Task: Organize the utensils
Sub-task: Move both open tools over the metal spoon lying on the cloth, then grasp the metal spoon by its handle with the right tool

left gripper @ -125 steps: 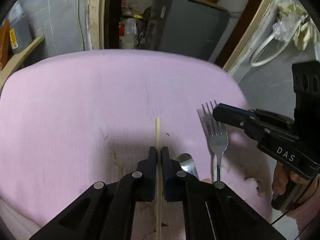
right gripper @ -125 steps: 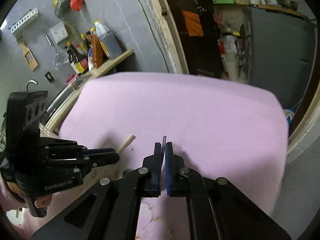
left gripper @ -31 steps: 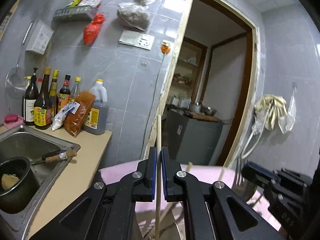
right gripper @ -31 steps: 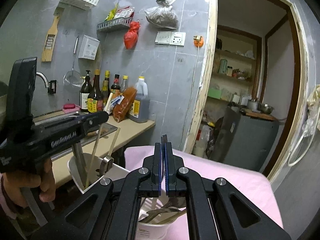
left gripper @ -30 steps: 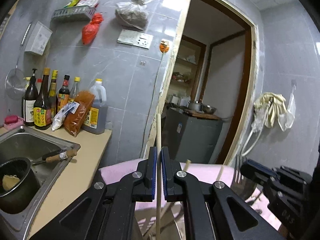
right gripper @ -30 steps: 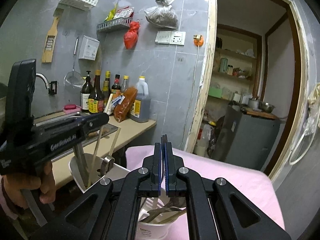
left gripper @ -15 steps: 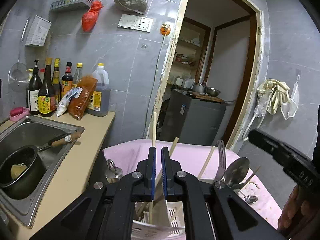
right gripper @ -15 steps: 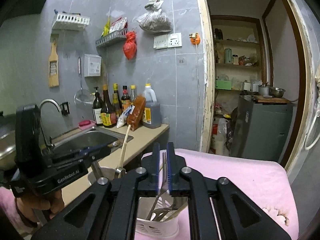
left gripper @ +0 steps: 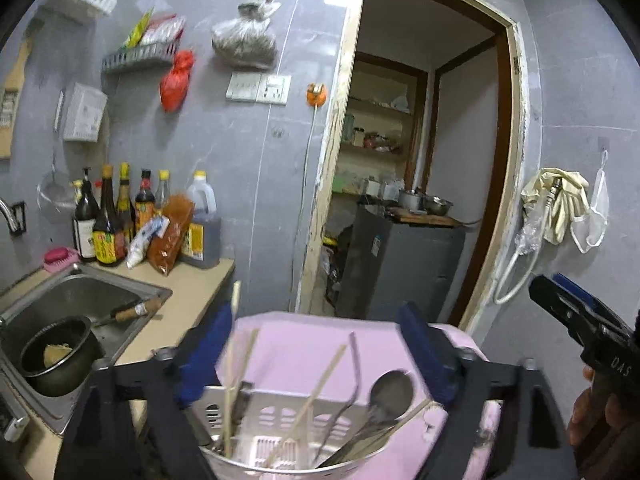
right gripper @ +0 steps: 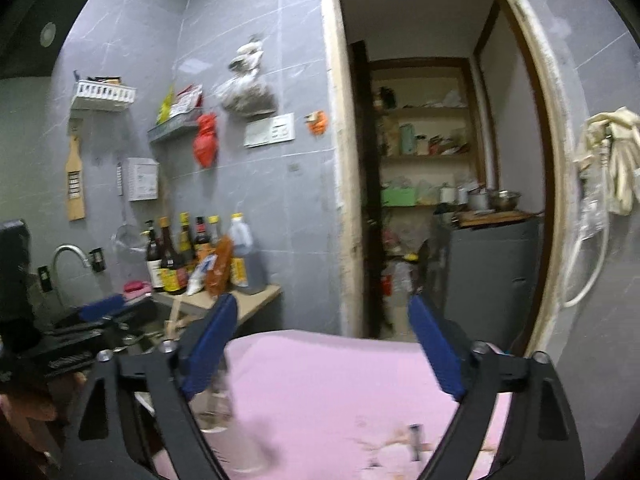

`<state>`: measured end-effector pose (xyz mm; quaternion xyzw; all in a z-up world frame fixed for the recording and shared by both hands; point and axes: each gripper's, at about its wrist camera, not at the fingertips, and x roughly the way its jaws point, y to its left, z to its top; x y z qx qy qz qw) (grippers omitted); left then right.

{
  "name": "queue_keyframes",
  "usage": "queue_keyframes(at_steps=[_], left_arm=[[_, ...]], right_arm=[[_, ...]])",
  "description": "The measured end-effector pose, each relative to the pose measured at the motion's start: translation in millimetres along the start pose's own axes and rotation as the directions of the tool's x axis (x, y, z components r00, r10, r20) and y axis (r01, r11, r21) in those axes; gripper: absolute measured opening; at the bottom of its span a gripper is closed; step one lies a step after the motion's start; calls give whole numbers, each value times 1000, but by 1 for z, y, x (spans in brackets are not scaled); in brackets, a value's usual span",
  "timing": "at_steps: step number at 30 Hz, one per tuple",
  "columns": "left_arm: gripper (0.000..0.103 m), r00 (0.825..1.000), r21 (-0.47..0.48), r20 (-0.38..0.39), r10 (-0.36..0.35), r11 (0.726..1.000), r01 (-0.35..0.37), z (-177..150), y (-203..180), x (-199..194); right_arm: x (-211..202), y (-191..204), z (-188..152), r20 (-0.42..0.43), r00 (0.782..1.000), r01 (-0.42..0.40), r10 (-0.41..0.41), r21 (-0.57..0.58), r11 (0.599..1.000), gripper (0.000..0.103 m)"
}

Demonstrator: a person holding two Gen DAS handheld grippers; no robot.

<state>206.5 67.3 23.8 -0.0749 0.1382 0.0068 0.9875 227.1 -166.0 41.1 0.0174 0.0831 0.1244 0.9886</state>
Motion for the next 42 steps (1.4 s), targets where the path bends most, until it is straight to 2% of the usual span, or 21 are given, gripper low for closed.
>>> queue_keyframes(at_steps=[2, 5, 12, 21, 30, 35, 40, 42], left_arm=[[103, 999, 1, 29, 30, 1000, -30, 1, -16, -3], [103, 997, 7, 58, 51, 999, -51, -1, -41, -6], [103, 995, 68, 59, 76, 994, -80, -15, -97, -1], [103, 999, 107, -35, 37, 994, -33, -43, -153, 23], [103, 992, 116, -128, 21, 993, -6, -70, -178, 52], [103, 982, 99, -186, 29, 995, -11, -85, -180, 66], [103, 965, 93, -254, 65, 995, -43, -104, -176, 80], [103, 954, 84, -285, 87, 994, -65, -113, -171, 87]], right_arm=[[-6, -18, 2, 18, 1000, 14, -14, -9, 1000, 102], [-12, -43, 4, 22, 999, 30, -29, -20, 999, 102], [-15, -98, -7, -14, 999, 47, -48, -55, 997, 102], [1, -160, -42, -155, 987, 27, -39, -83, 996, 102], [17, -195, -71, -229, 973, 27, -37, -47, 999, 102], [39, -207, -89, -319, 948, 5, -3, 5, 1000, 102], [72, -210, -111, -429, 899, -63, 91, 79, 995, 101], [86, -207, -121, -466, 875, -95, 130, 97, 991, 95]])
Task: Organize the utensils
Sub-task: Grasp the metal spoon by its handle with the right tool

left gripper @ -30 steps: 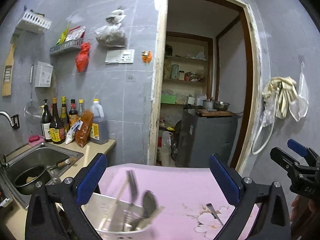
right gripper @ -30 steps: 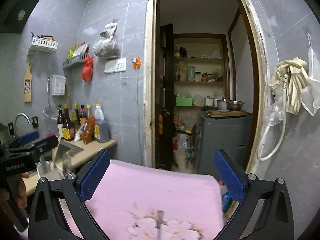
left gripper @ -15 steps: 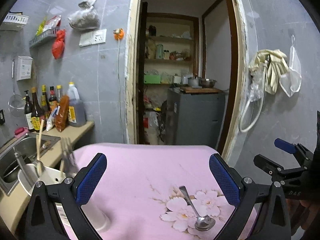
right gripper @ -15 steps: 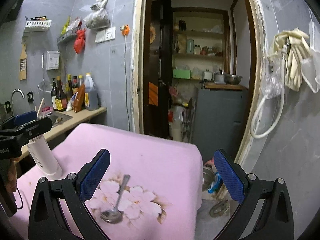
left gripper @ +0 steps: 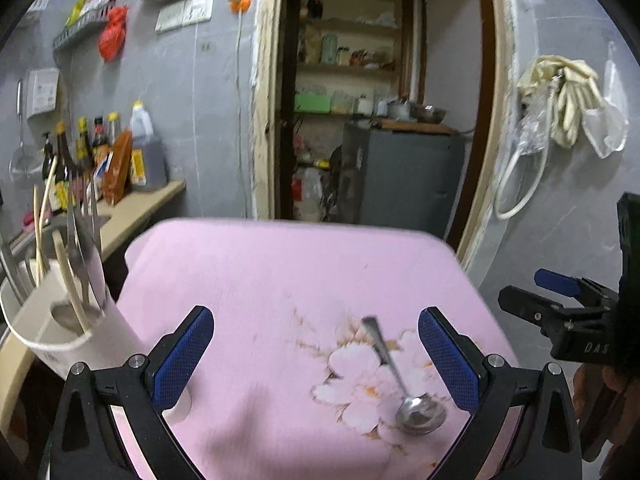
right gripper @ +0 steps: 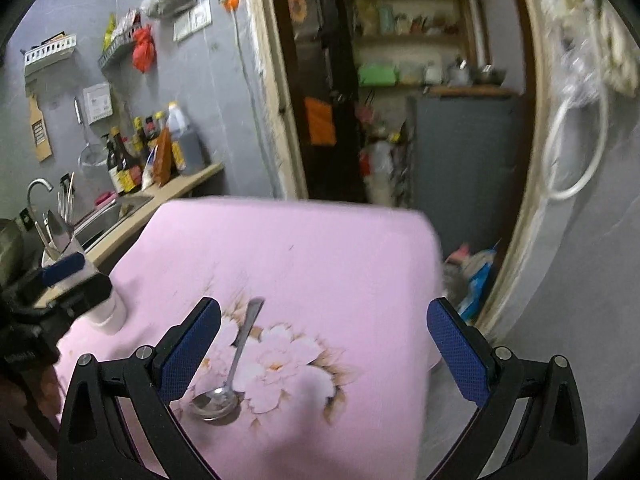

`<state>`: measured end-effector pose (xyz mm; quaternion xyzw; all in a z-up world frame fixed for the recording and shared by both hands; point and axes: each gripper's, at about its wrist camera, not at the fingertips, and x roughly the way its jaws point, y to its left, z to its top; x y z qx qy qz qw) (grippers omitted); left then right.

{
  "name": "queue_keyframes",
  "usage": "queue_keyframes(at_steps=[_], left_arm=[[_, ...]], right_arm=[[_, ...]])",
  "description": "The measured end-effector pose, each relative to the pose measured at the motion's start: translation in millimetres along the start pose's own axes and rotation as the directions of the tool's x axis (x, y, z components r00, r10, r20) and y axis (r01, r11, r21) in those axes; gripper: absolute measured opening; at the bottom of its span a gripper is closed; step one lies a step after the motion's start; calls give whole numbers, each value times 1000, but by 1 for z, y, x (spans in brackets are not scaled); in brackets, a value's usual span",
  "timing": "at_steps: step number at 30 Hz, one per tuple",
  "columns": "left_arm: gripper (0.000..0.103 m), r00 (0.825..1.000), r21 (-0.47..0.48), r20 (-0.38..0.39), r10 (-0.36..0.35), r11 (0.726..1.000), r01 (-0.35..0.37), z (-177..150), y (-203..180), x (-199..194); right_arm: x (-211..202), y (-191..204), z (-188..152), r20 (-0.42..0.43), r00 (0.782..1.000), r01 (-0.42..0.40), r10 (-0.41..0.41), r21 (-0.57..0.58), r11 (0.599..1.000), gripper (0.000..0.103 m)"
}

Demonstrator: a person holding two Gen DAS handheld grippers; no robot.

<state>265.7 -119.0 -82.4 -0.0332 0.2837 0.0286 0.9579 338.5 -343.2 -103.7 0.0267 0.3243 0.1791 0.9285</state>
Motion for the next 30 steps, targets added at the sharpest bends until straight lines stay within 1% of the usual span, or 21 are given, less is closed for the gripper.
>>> queue_keyframes(at_steps=[2, 4, 6, 7, 8, 9, 11, 13, 16, 18, 21, 23, 26, 29, 30], left_arm=[[103, 999, -6, -32, 15, 1000, -16, -3, 2, 8], [103, 998, -6, -60, 33, 999, -33, -7, 3, 15], [103, 995, -9, -90, 44, 999, -45, -9, 5, 22], [103, 994, -9, -102, 47, 999, -48, -10, 5, 25], [103, 991, -7, -126, 53, 999, -54, -11, 6, 30], [103, 986, -5, -153, 61, 998, -62, -13, 7, 36], [102, 979, -4, -193, 60, 998, -62, -16, 9, 44], [99, 970, -3, -235, 56, 998, -58, -20, 11, 53], [91, 954, -1, -295, 47, 999, -49, -25, 12, 66], [85, 941, -6, -336, 50, 998, -56, -29, 14, 74], [80, 929, -25, -366, 54, 997, -68, -33, 17, 78], [79, 927, -41, -372, 50, 997, -70, -34, 19, 78], [78, 925, -49, -378, 48, 996, -72, -35, 20, 77], [78, 926, -54, -374, 46, 996, -71, -35, 19, 75], [78, 927, -58, -373, 43, 996, -69, -35, 19, 75]], right_arm=[[19, 3, -5, -52, 998, -38, 37, -3, 999, 89], [40, 9, -8, -108, 991, -74, 72, -14, 997, 79], [56, 16, -12, -159, 983, -100, 94, -30, 995, 65], [66, 20, -14, -184, 977, -111, 103, -36, 993, 62], [72, 22, -15, -201, 973, -121, 111, -35, 992, 55], [79, 25, -16, -222, 967, -136, 126, -32, 990, 50], [92, 31, -19, -256, 957, -152, 139, -33, 988, 45], [104, 37, -22, -288, 946, -169, 151, -39, 985, 44], [118, 45, -22, -324, 930, -194, 172, -37, 980, 37], [126, 49, -21, -341, 923, -202, 175, -46, 978, 32], [136, 56, -20, -359, 917, -209, 174, -60, 976, 30], [140, 60, -17, -366, 915, -207, 168, -70, 976, 30], [146, 66, -12, -383, 913, -191, 140, -99, 977, 30], [152, 77, -9, -401, 913, -153, 77, -162, 975, 30], [154, 83, -8, -409, 911, -133, 44, -191, 973, 30]])
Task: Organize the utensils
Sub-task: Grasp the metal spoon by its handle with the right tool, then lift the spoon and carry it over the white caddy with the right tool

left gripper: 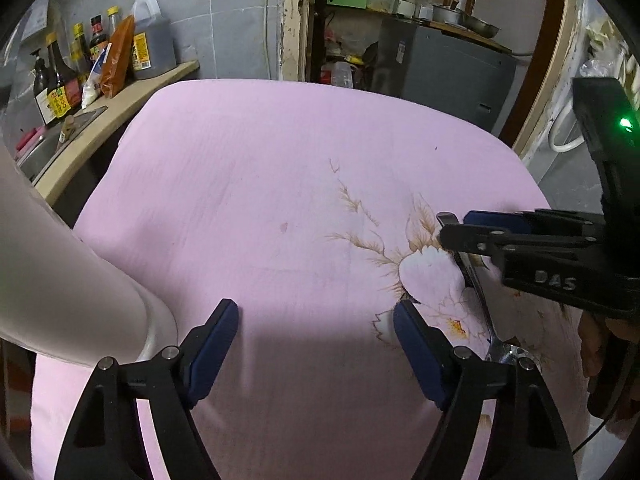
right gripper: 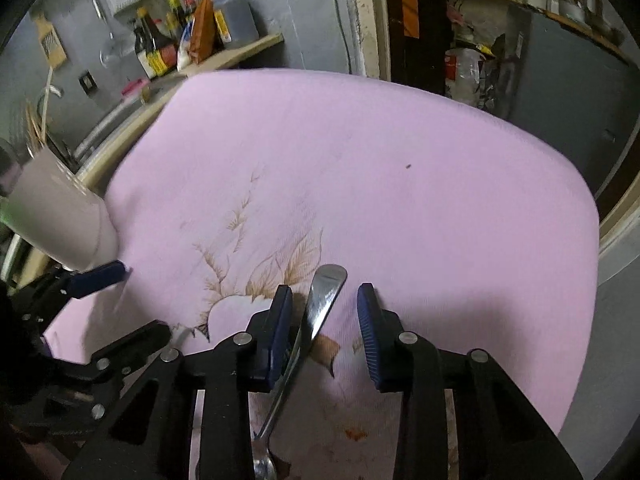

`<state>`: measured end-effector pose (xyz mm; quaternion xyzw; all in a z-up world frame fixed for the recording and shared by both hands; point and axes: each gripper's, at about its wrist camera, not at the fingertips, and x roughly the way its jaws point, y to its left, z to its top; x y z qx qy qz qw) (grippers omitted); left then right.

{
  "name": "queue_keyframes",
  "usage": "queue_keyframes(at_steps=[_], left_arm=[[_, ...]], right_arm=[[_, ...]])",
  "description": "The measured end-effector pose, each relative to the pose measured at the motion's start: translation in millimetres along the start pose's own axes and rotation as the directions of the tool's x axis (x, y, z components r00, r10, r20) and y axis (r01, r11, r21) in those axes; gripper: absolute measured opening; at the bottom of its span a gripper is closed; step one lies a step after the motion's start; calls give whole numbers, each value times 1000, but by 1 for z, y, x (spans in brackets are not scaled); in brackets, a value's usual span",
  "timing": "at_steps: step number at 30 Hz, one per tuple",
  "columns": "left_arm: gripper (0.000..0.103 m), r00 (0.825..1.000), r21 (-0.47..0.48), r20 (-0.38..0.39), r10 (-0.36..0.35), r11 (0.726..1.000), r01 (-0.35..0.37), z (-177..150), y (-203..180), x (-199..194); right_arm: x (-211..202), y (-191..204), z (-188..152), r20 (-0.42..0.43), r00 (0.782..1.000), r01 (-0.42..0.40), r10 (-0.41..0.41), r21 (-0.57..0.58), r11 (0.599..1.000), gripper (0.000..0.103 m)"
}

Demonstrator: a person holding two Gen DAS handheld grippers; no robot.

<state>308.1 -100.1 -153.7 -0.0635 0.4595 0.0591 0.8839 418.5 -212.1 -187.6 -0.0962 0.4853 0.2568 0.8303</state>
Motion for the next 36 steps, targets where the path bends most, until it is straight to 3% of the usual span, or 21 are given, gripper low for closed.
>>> queue_keyframes(at_steps=[3, 5, 6, 9, 16, 19, 21, 29, 32, 36], left_arm=[[78, 1000, -7, -3, -7, 1000, 7, -2, -1, -1], [78, 1000, -13, -3, -13, 1000, 13, -4, 0, -3], [78, 1000, -17, -4, -19, 1000, 19, -5, -1, -4], [78, 999, -23, -7, -32, 999, 32, -8, 0, -7], [78, 997, -5, 13, -74, 997, 74, -9, -5, -19], [78, 996, 5, 16, -90, 996, 90, -10, -8, -23], [78, 995, 12, 17, -97, 995, 96, -10, -10, -26], [78, 992, 27, 25, -127, 992, 126, -13, -11, -36], [78, 988, 24, 33, -148, 989, 147, -15, -10, -46], [78, 979, 40, 75, -190, 981, 188, -15, -7, -73]], right_arm=[[1, 13, 2, -29, 998, 58, -60, -55, 997, 30], [-2, 11, 4, -41, 998, 48, -50, -46, 998, 25], [-4, 11, 4, -46, 998, 48, -50, -44, 998, 17], [-7, 9, 6, -59, 998, 32, -33, -22, 999, 15], [-24, -11, -9, -38, 993, -104, 111, 151, 983, 10], [-34, -16, -21, -24, 991, -127, 134, 191, 973, 9], [-44, -19, -27, -9, 989, -144, 150, 219, 965, 2], [-61, -13, -53, 10, 980, -192, 196, 267, 944, 1], [-68, -16, -59, 53, 979, -202, 195, 264, 943, 1], [-103, -14, -57, 173, 970, -213, 173, 243, 946, 1]])
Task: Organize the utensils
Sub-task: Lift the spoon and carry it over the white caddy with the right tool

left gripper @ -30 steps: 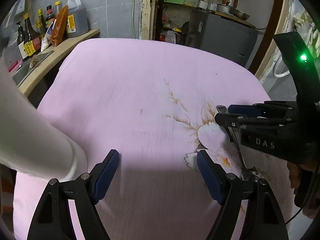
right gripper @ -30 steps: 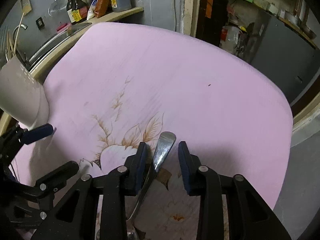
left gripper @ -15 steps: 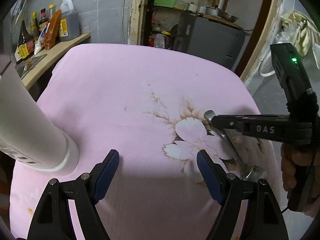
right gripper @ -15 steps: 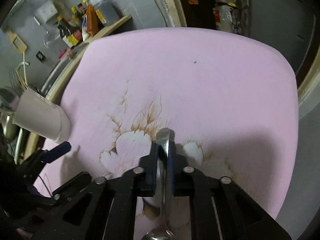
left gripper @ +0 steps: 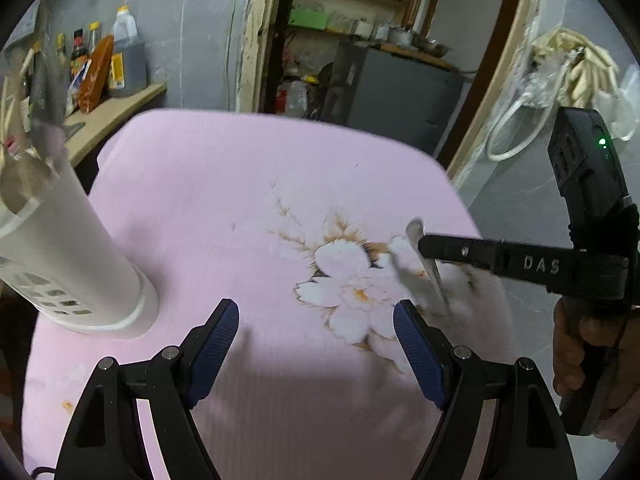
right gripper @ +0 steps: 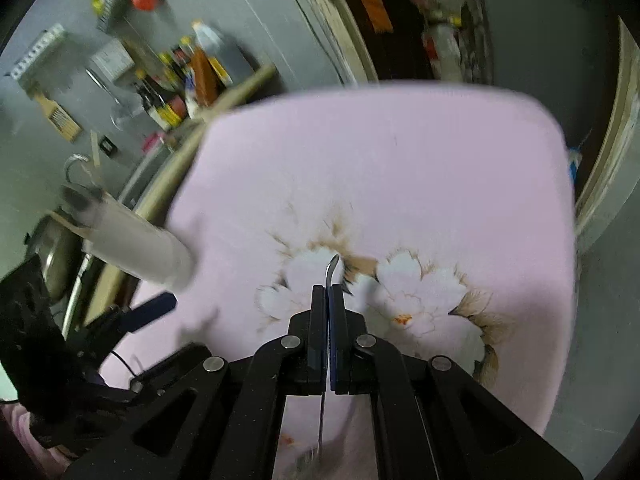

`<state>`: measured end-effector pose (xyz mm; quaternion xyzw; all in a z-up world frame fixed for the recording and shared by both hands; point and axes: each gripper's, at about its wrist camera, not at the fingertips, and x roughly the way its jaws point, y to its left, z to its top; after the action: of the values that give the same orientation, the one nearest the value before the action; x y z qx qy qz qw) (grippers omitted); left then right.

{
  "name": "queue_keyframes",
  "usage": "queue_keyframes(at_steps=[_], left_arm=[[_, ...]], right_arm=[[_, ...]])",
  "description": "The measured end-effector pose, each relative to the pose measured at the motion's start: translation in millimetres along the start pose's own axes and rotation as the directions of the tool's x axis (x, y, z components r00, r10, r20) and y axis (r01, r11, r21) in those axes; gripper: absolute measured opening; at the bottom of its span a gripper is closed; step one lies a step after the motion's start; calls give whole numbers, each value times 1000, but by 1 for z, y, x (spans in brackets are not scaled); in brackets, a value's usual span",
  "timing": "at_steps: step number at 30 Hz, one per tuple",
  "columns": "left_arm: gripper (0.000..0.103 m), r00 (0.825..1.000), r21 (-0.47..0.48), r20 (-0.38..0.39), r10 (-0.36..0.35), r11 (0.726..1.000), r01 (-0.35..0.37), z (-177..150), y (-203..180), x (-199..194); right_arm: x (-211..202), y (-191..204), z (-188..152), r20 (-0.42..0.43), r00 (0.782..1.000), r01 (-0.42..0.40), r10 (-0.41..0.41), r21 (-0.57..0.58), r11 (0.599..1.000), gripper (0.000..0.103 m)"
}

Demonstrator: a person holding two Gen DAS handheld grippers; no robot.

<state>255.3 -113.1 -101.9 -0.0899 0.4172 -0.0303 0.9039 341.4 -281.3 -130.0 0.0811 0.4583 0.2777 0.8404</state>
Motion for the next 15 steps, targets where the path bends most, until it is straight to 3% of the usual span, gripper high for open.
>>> queue_keyframes(at_steps=[5, 11, 15], left_arm=[[78, 997, 6, 69, -47, 999, 46, 5, 6, -44], [78, 984, 27, 173, -38, 999, 34, 14, 30, -99], [78, 979, -3, 204, 0, 1000, 0, 22, 61, -127]], right_arm=[[-40, 23, 5, 152, 987, 58, -48, -66, 996, 1], [-73, 67, 18, 311, 944, 154, -107, -132, 979, 1], [-100, 120, 34, 408, 907, 191, -104, -178, 965, 1]])
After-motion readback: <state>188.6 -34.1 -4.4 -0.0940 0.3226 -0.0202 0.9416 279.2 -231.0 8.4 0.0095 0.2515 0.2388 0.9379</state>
